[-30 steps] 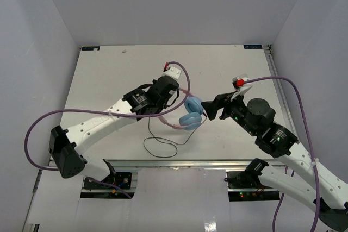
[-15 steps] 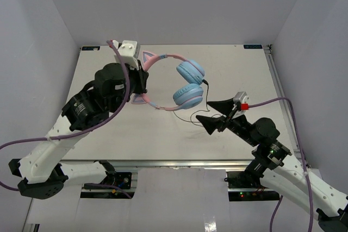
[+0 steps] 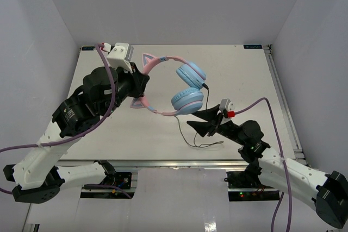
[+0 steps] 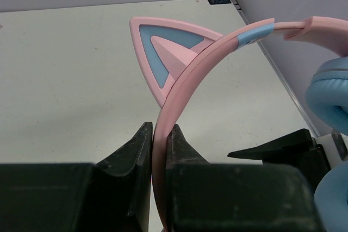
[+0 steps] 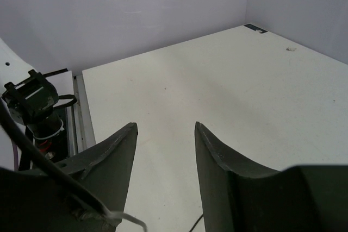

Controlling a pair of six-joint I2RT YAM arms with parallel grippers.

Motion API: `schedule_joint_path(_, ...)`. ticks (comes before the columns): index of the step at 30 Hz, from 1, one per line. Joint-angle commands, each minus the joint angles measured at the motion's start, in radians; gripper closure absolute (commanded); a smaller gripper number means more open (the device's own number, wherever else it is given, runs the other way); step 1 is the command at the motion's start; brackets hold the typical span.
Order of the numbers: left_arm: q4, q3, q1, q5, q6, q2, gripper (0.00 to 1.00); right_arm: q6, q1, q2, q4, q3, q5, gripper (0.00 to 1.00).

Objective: Wrap the headphones

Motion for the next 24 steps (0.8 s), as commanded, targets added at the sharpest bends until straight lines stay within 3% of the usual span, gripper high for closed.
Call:
schedule_joint_path(1, 0.091, 0.009, 0.001, 0.074, -0.064, -0.080, 1.00, 0.009, 0.005, 0.030, 0.201, -0.038, -0.024, 0.51)
schedule_joint_path(9, 0.098, 0.017, 0.000, 0.076, -0.075, -0.130, 1.00, 0.071, 0.007, 0.097, 0.337, -0.111, -0.085, 0.63)
schedule_joint_path(24, 0.153, -0.077, 0.002, 0.041, -0.095, -0.153, 1.00, 0.125, 0.095, 0.328, 0.538, -0.144, -0.145, 0.63)
